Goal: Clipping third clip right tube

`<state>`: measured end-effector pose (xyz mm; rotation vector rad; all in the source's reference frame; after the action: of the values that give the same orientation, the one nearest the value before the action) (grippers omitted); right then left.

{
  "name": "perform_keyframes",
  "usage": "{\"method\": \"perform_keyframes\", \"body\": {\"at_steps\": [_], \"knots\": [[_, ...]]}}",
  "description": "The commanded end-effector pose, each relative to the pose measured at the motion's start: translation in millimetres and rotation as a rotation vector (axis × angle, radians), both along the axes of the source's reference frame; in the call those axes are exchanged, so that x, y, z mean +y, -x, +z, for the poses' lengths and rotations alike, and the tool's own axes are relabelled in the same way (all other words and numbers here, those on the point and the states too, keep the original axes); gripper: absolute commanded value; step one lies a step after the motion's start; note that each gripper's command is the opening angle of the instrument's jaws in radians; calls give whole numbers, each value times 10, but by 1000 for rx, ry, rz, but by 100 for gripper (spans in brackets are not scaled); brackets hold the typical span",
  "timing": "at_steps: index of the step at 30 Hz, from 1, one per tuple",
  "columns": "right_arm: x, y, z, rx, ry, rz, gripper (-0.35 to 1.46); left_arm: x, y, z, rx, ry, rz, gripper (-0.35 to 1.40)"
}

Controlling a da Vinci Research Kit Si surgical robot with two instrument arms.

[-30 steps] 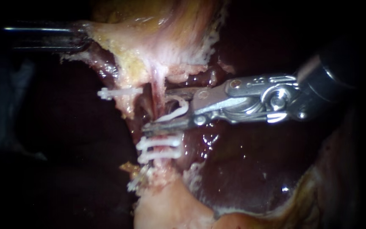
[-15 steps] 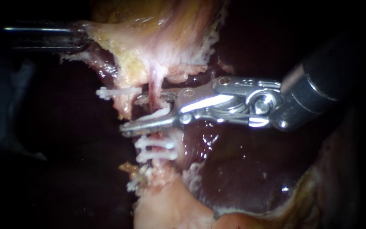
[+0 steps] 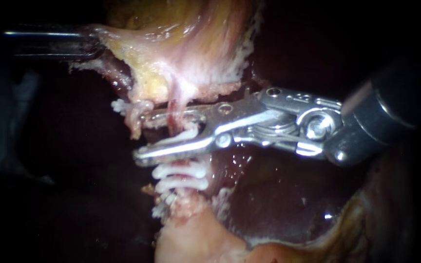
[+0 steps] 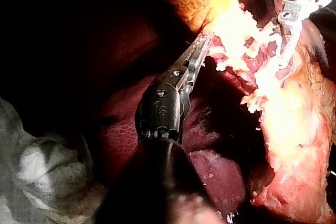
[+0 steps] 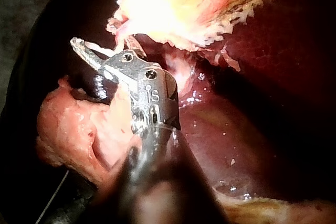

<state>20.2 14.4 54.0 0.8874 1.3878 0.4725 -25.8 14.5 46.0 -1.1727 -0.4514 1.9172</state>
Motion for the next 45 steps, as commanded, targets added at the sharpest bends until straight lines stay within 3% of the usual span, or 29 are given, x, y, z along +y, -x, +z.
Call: {"method": "perform_keyframes", "body": {"at_steps": [1,16,25,30,45], "knots": [[0,0,0,-1,0,0,45,0,0,0,0,0,0,-35],[4,11,6,-3,-17,-3,25,0,0,0,0,0,0,-35],[7,19,11,-7,-16,2,-8,0,0,0,0,0,-1,-35],[8,24,14,-21,-91,0,-35,0,0,0,0,0,-1,-35],[2,25,23,-42,-117,-13,-35,0,0,0,0,0,-1,-35]]}}
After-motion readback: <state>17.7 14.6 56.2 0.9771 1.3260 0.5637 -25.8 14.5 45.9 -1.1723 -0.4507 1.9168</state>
